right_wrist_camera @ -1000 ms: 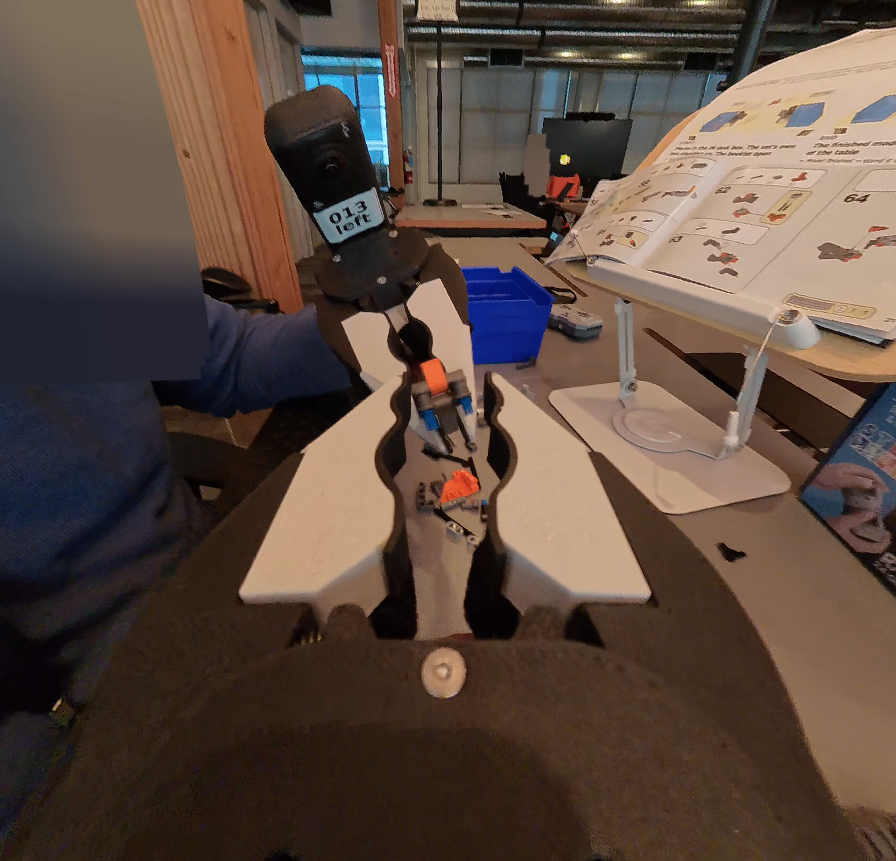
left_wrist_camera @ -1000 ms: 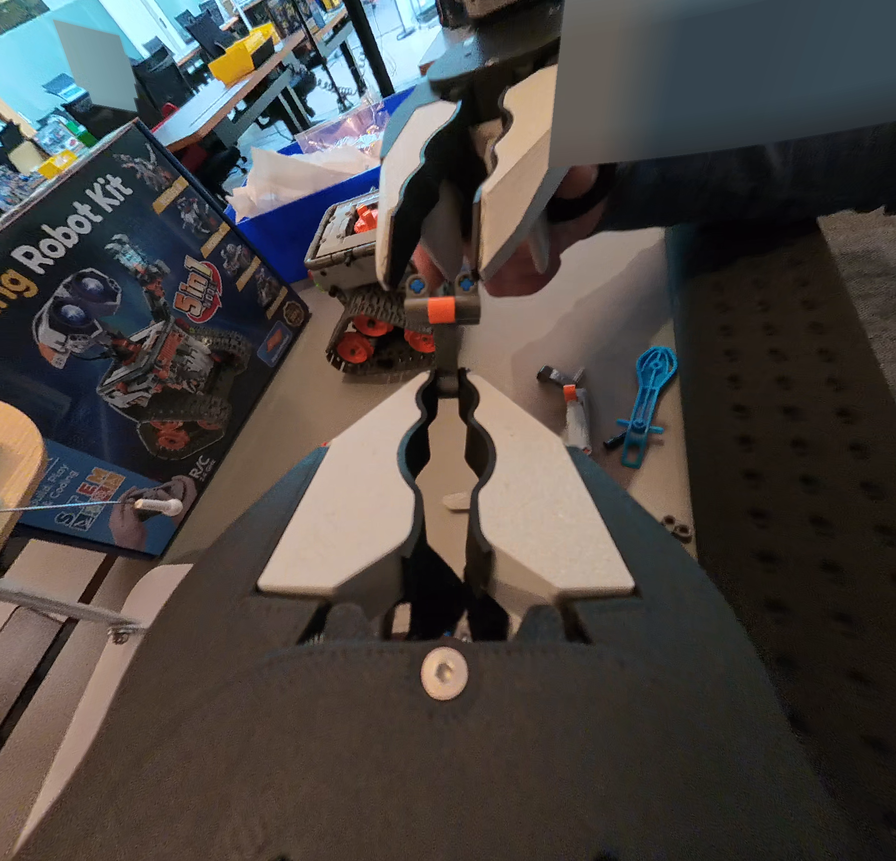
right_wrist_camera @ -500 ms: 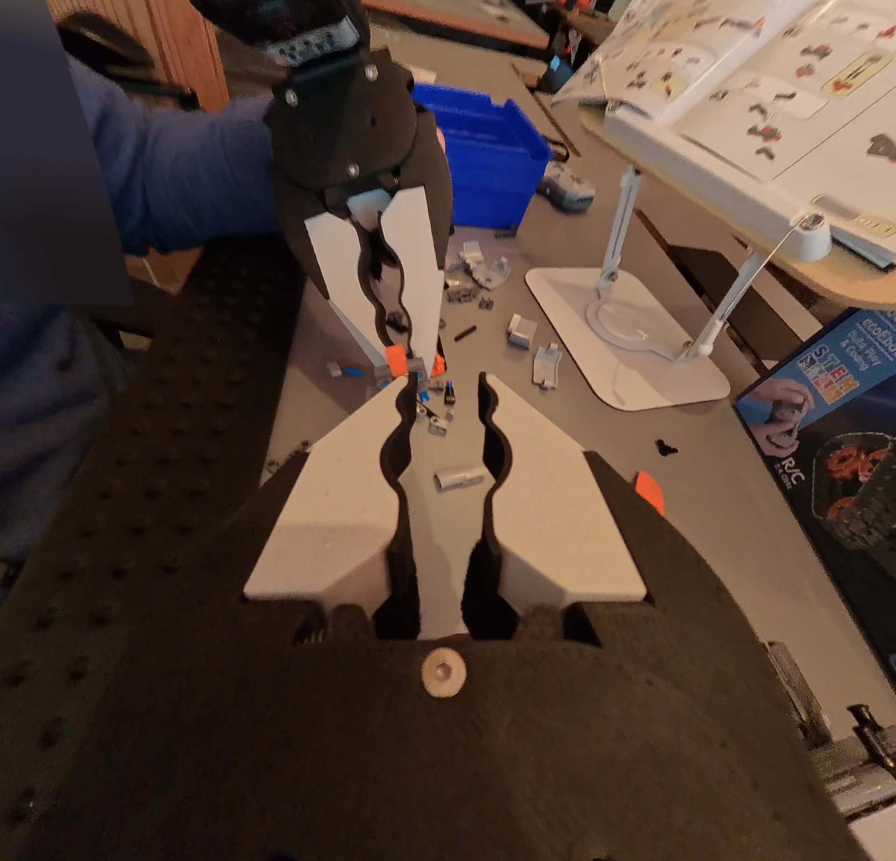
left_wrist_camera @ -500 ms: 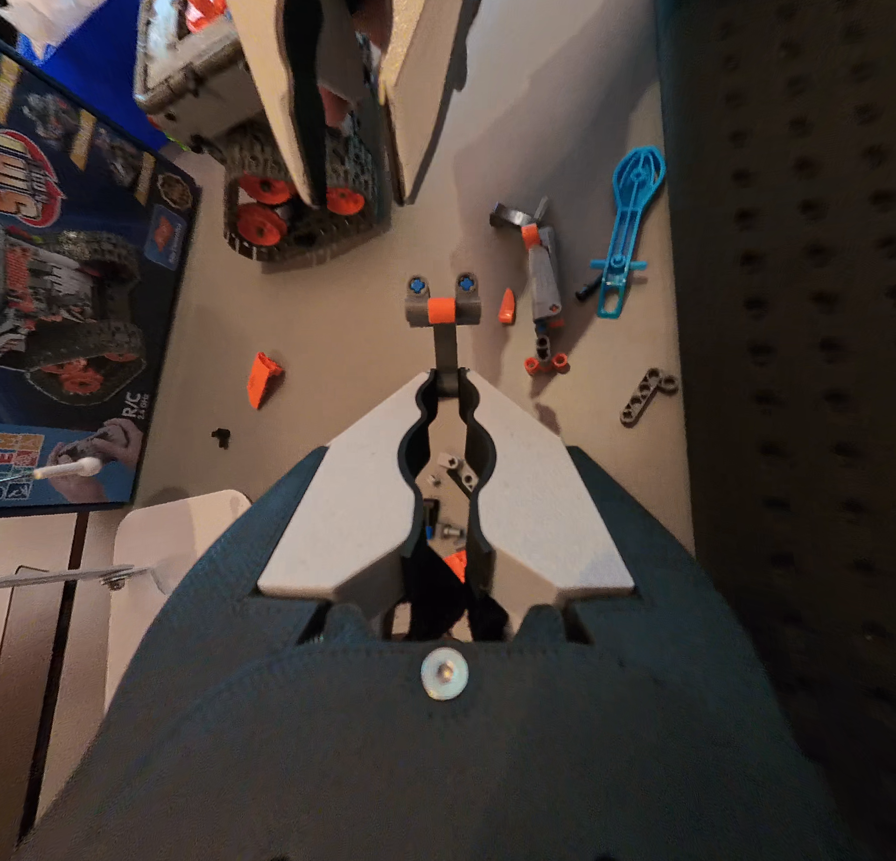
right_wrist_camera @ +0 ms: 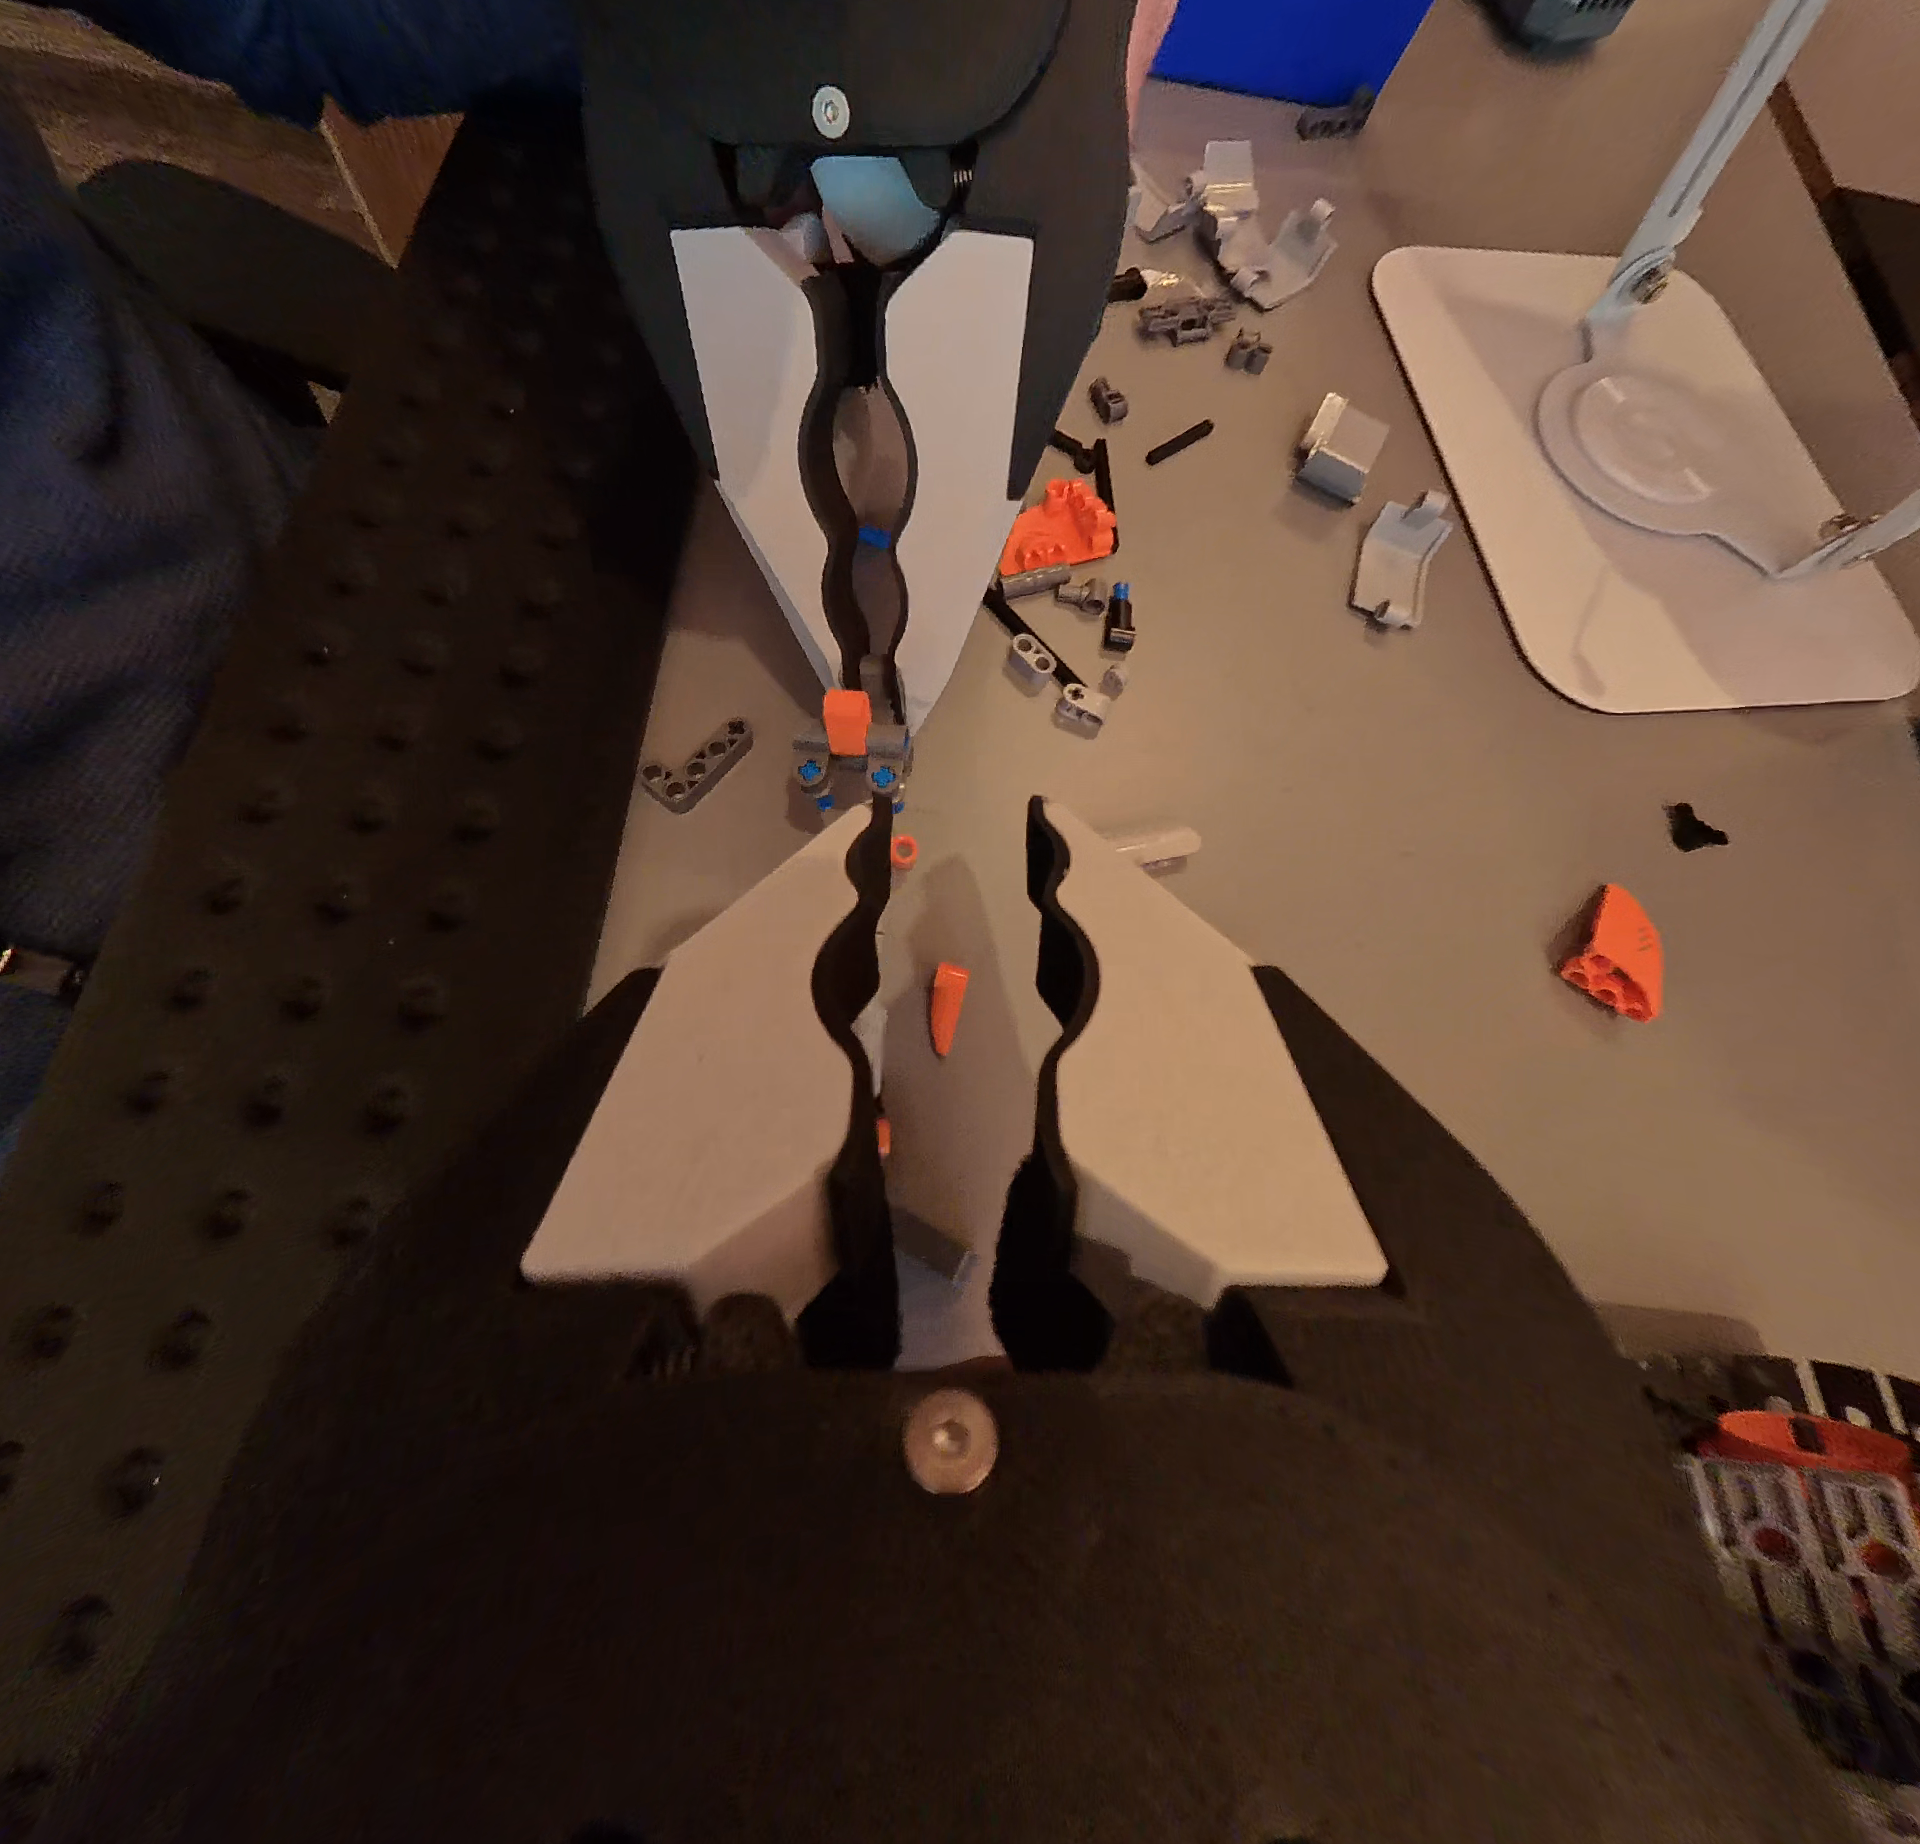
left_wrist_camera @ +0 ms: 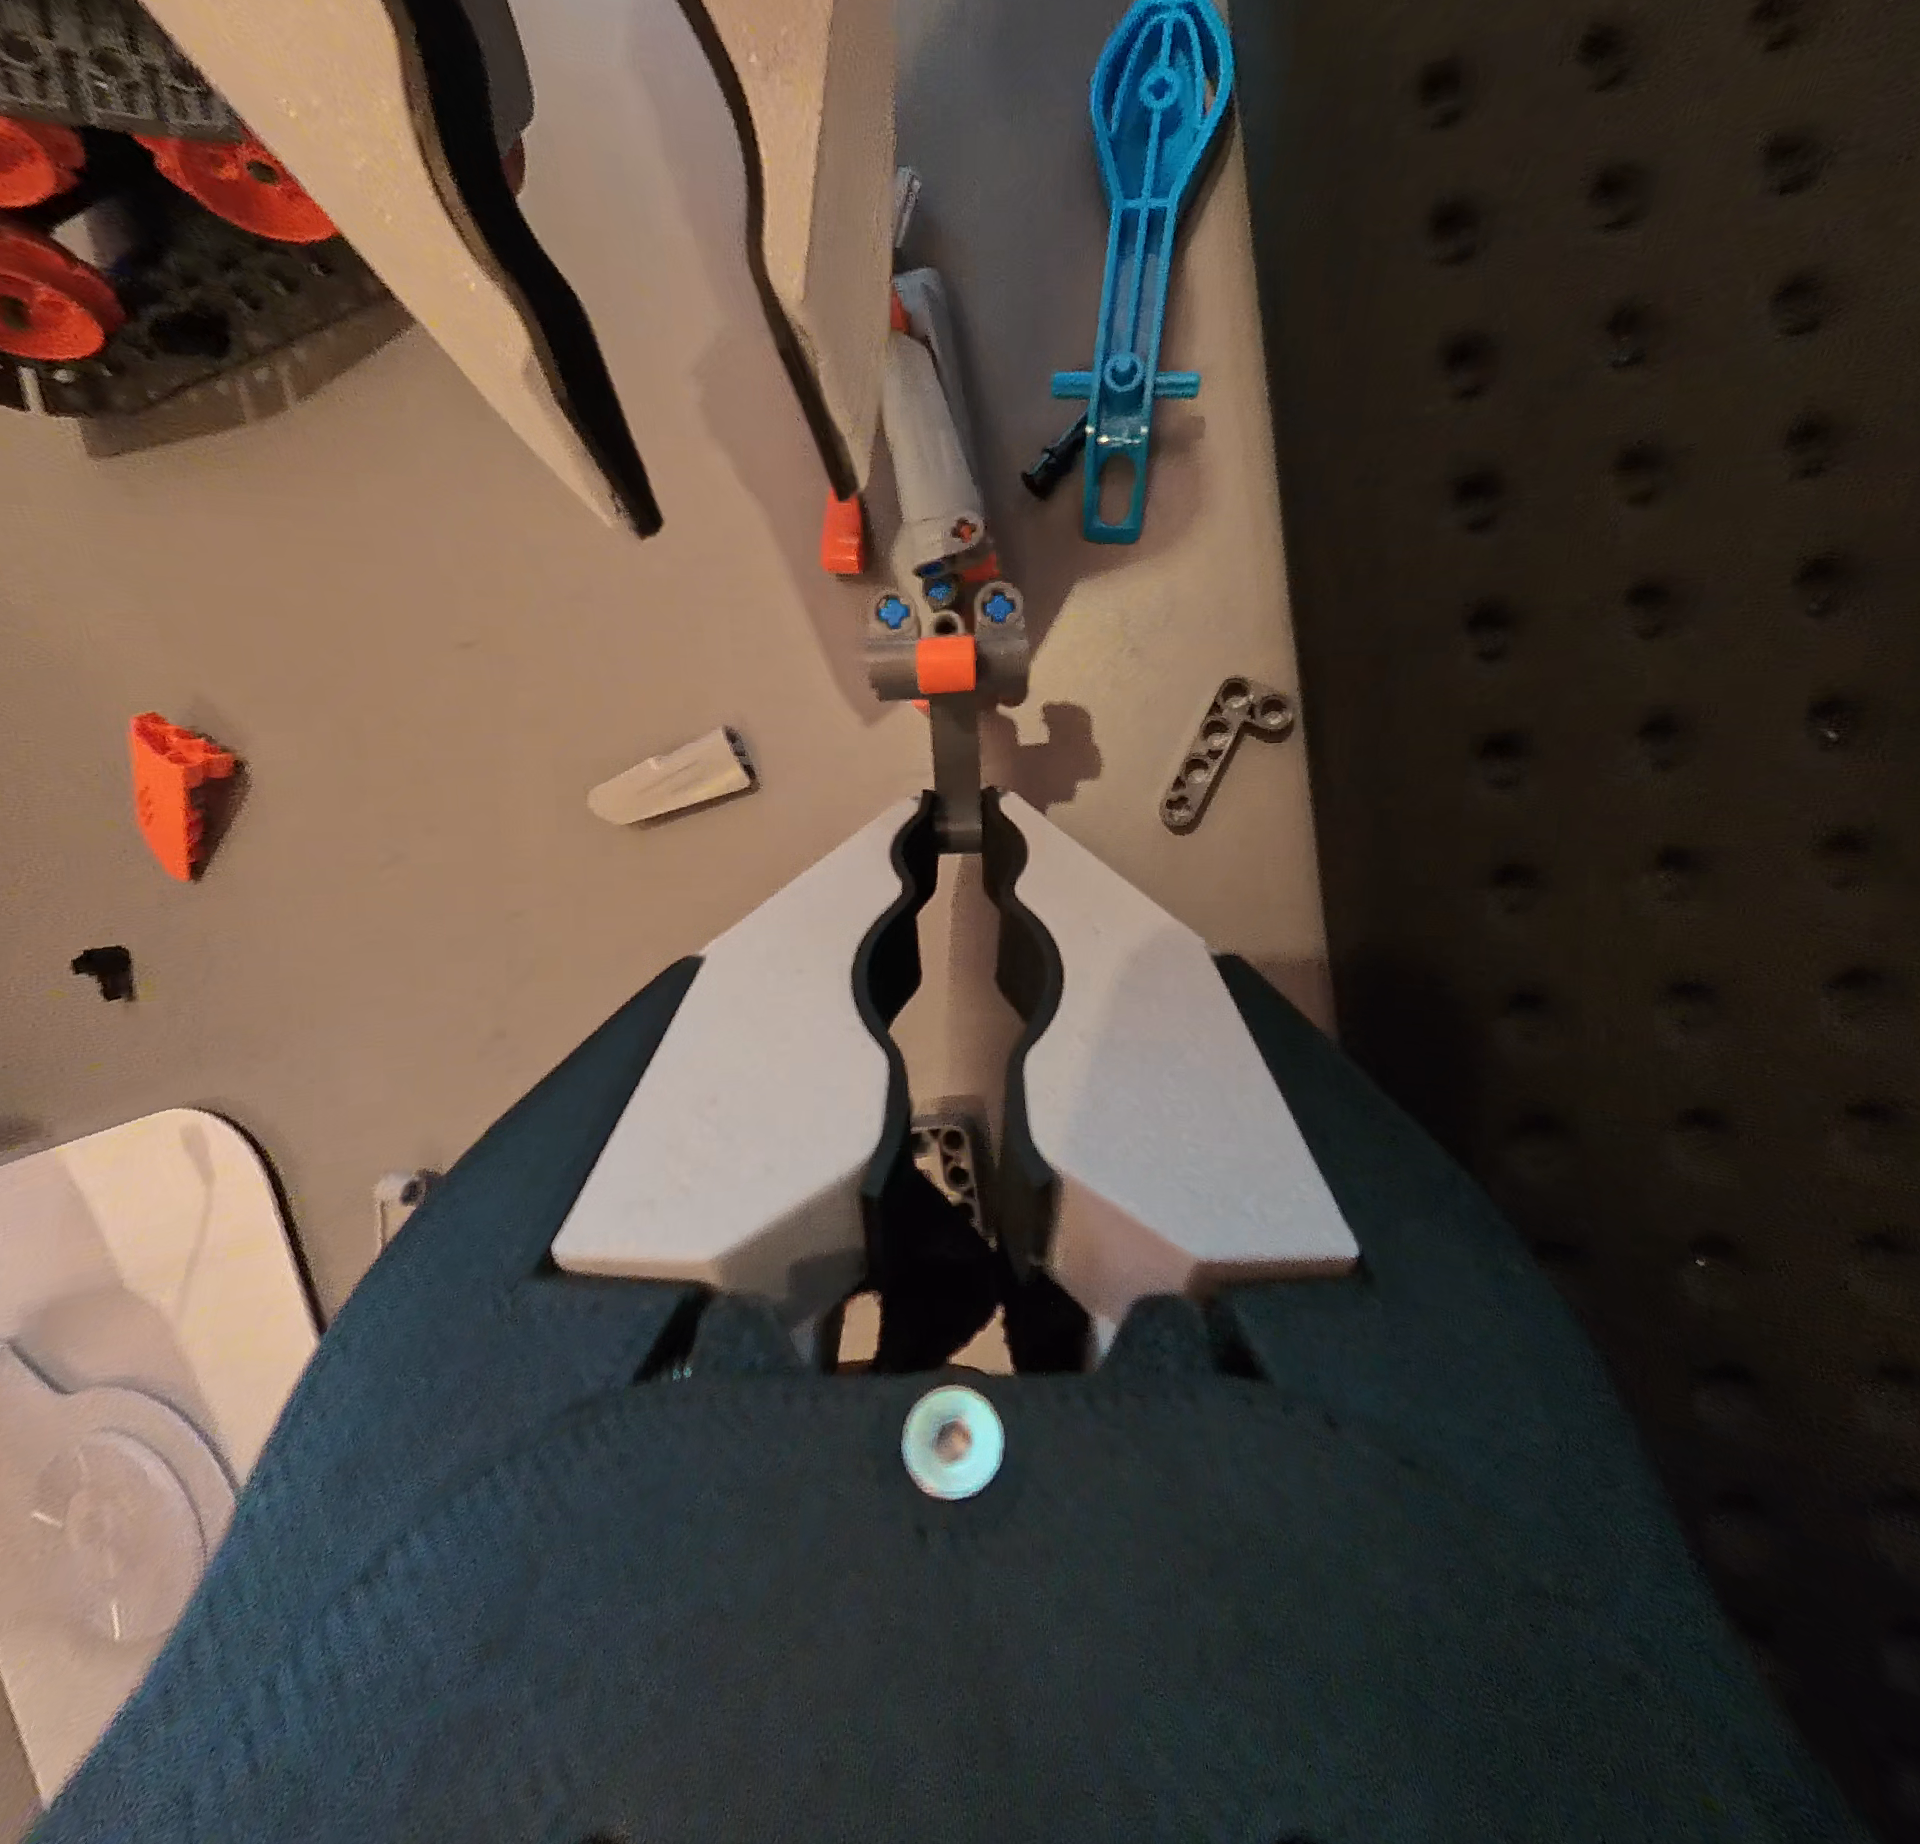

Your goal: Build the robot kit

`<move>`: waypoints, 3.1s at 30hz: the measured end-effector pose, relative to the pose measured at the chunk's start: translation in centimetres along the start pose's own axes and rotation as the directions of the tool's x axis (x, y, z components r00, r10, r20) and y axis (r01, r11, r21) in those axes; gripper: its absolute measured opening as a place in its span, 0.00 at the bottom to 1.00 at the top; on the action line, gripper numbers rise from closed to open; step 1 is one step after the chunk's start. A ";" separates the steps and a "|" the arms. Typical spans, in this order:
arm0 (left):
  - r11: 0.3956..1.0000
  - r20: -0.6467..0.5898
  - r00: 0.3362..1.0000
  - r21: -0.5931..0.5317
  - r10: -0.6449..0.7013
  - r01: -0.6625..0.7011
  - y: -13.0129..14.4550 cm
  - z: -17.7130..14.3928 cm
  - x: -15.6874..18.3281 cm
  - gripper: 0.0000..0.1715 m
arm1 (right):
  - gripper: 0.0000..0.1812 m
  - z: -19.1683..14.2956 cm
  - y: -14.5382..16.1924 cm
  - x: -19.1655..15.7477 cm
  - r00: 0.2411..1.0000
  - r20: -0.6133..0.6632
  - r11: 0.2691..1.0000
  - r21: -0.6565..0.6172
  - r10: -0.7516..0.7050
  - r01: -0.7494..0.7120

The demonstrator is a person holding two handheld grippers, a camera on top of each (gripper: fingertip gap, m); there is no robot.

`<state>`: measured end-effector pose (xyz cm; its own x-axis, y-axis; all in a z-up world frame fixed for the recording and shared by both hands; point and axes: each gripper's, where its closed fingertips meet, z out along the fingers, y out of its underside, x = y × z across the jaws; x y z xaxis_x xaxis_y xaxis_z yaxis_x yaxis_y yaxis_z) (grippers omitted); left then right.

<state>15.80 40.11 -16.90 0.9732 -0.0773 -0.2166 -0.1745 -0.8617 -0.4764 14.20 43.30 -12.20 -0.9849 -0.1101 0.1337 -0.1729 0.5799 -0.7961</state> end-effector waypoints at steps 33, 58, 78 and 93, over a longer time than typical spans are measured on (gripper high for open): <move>0.990 -0.081 0.989 -0.087 -0.120 0.113 1.3 1.8 0.6 0.04 | 0.05 2.7 1.6 -1.0 0.994 0.111 0.998 -0.059 0.005 0.002; 0.990 -0.081 0.989 -0.076 -0.126 0.120 1.1 2.0 0.3 0.04 | 0.00 3.5 2.8 -0.8 0.994 0.101 0.993 -0.119 0.035 -0.023; 0.999 -0.206 0.978 -0.048 -0.028 0.019 1.0 2.2 -0.1 0.04 | 0.02 3.0 4.7 -0.9 0.989 0.111 0.979 -0.187 0.098 -0.076; 0.999 -0.239 0.971 -0.042 0.021 -0.032 0.6 2.5 -0.5 0.04 | 0.03 2.9 4.2 -0.9 0.987 0.124 0.987 -0.138 0.098 -0.081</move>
<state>14.82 40.89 -19.25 0.9770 -0.2127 -0.0161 -0.1986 -0.8793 -0.4328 14.38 43.48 -17.41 -0.9883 -0.1515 -0.0194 -0.0922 0.6929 -0.7151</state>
